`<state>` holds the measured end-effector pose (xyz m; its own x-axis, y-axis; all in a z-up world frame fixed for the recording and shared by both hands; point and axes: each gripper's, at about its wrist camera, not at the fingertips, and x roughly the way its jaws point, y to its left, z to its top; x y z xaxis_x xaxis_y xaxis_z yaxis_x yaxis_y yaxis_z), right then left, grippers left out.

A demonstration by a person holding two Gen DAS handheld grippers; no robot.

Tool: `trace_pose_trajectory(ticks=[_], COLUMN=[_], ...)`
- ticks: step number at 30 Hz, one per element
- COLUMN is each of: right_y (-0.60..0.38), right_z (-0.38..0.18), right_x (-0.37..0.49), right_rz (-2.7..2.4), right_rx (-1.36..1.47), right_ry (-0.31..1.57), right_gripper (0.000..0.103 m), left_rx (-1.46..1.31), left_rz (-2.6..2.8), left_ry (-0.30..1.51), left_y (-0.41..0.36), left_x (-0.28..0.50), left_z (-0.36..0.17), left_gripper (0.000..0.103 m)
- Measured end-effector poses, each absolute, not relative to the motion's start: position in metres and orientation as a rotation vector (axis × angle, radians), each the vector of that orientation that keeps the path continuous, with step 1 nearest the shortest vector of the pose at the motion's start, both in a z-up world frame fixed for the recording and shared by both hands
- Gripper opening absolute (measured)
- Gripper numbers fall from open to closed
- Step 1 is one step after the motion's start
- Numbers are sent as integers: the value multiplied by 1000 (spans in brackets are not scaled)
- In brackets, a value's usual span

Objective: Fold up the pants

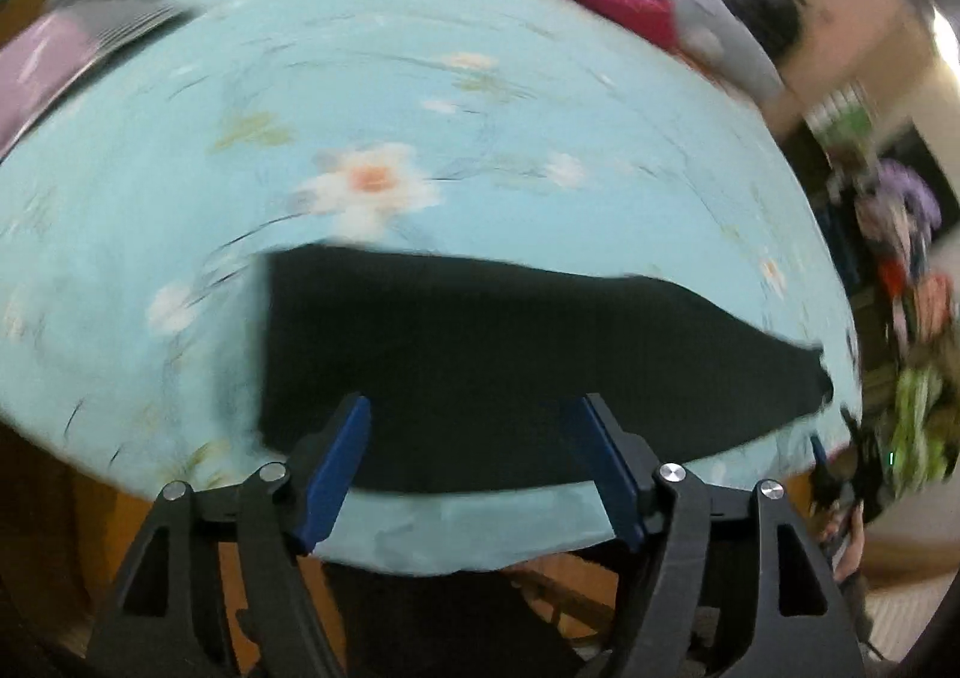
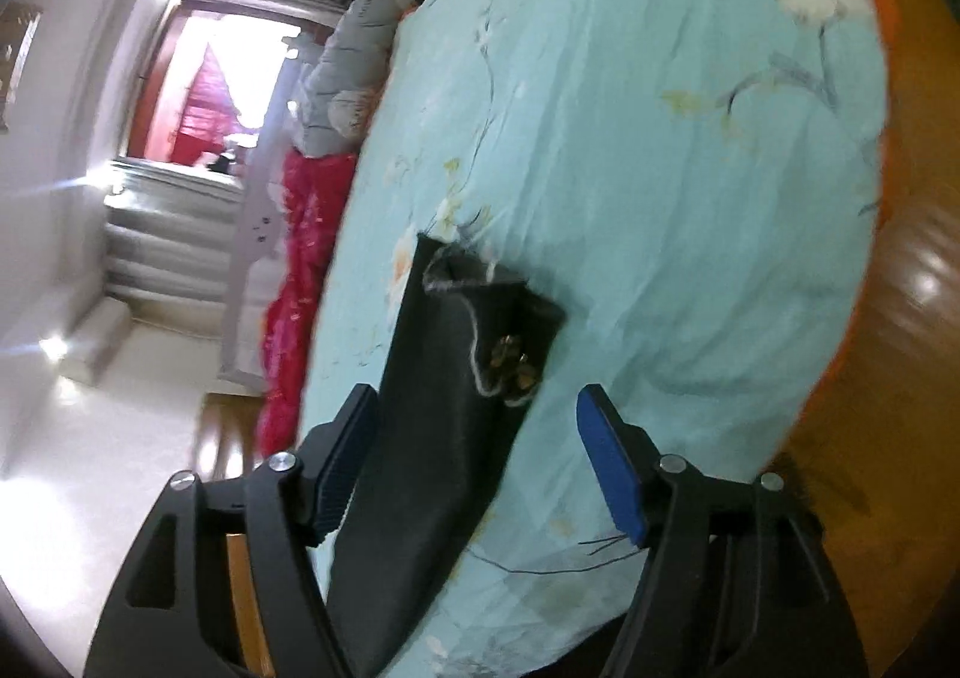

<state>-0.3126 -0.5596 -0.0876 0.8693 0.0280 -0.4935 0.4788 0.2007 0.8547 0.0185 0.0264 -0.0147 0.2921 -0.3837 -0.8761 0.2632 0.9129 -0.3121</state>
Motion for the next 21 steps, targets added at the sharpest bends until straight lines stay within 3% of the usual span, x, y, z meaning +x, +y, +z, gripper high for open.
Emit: trace_pose_trajectory(ticks=[7,8,9,11,13,15,21], right_y=[-557,-558,-559,-559,-561,-564,-565], right_z=[-117,-120,-122,-128,-136,-144,-146], right_x=[-280,-276,-273,-269,-270,-274,-275], right_rz=[-197,-163,-131,-104,-94,-68,-10], right_rx=[1366,1373,1367,1344,1345,1369,1338], right_ry=[421,387,371,384,373,350,350], right_gripper=[67,64,54,47,32,25,23], left_rx=[207,259,290,362,408,427,467], left_rz=[-637,-661,-681,-750,-834,-893,-982], left_ry=[1297,1304,1309,1325,1365,1409,1527], left_y=[-167,-198,-218,-278,-348,-405,-525], left_x=[40,44,42,39,37,34,26], left_z=[-15,-16,-16,-18,-24,-31,-63], left_gripper=[71,71,71,71,72,71,72])
